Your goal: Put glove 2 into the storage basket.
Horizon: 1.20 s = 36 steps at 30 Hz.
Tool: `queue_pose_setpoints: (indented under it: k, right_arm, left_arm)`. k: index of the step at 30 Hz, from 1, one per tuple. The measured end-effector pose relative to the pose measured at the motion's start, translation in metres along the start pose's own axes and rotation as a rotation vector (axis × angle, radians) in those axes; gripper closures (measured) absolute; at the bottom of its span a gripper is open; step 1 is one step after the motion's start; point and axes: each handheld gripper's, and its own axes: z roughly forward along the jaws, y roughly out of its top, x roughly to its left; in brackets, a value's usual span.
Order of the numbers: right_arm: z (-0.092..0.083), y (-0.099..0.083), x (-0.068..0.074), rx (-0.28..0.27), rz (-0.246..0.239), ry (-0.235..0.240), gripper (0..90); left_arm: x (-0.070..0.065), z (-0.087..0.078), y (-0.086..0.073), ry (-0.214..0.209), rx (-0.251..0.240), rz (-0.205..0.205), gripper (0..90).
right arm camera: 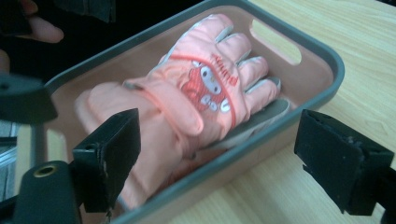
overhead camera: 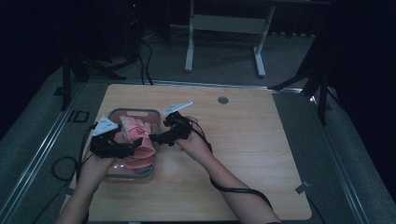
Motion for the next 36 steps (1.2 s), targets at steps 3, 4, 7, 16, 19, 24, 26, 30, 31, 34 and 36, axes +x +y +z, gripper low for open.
queue_pose_setpoints:
  k: [3, 4, 7, 16, 19, 24, 26, 30, 31, 34, 36]
  right_arm:
    - [-0.006, -0.006, 0.000, 0.007, -0.008, 0.006, 14.3]
    - [-0.008, -0.009, 0.000, 0.007, -0.013, 0.005, 14.3]
    - [-0.014, -0.016, -0.001, 0.010, -0.019, 0.000, 14.4]
    - [-0.036, -0.037, -0.007, -0.002, -0.015, -0.005, 14.4]
    - [-0.044, -0.046, -0.010, -0.005, -0.013, -0.005, 14.3]
    - [-0.053, -0.064, -0.016, 0.006, -0.009, -0.014, 14.4]
    - [-0.057, -0.072, -0.019, 0.000, -0.004, -0.014, 14.3]
    - [-0.063, -0.088, -0.026, 0.002, 0.007, -0.021, 14.4]
    - [-0.065, -0.093, -0.027, 0.003, 0.009, -0.022, 14.3]
    - [-0.067, -0.105, -0.032, 0.002, 0.021, -0.021, 14.3]
    - [-0.069, -0.111, -0.034, 0.002, 0.022, -0.022, 14.3]
  left_arm:
    - [-0.016, 0.001, 0.003, -0.045, -0.004, 0.035, 7.1]
    - [-0.019, 0.002, 0.004, -0.057, -0.005, 0.040, 7.1]
    - [-0.037, 0.003, 0.007, -0.100, -0.017, 0.064, 7.1]
    - [-0.081, 0.009, 0.011, -0.202, -0.035, 0.123, 7.2]
    - [-0.092, 0.014, 0.010, -0.227, -0.028, 0.130, 7.5]
    - [-0.107, 0.027, 0.003, -0.272, -0.006, 0.123, 7.5]
    - [-0.113, 0.033, 0.000, -0.295, -0.001, 0.125, 7.5]
    - [-0.124, 0.044, -0.006, -0.317, 0.008, 0.161, 7.5]
    - [-0.127, 0.047, -0.008, -0.324, 0.009, 0.170, 7.4]
    - [-0.134, 0.056, -0.013, -0.353, 0.022, 0.171, 7.5]
    - [-0.138, 0.062, -0.017, -0.370, 0.032, 0.165, 7.5]
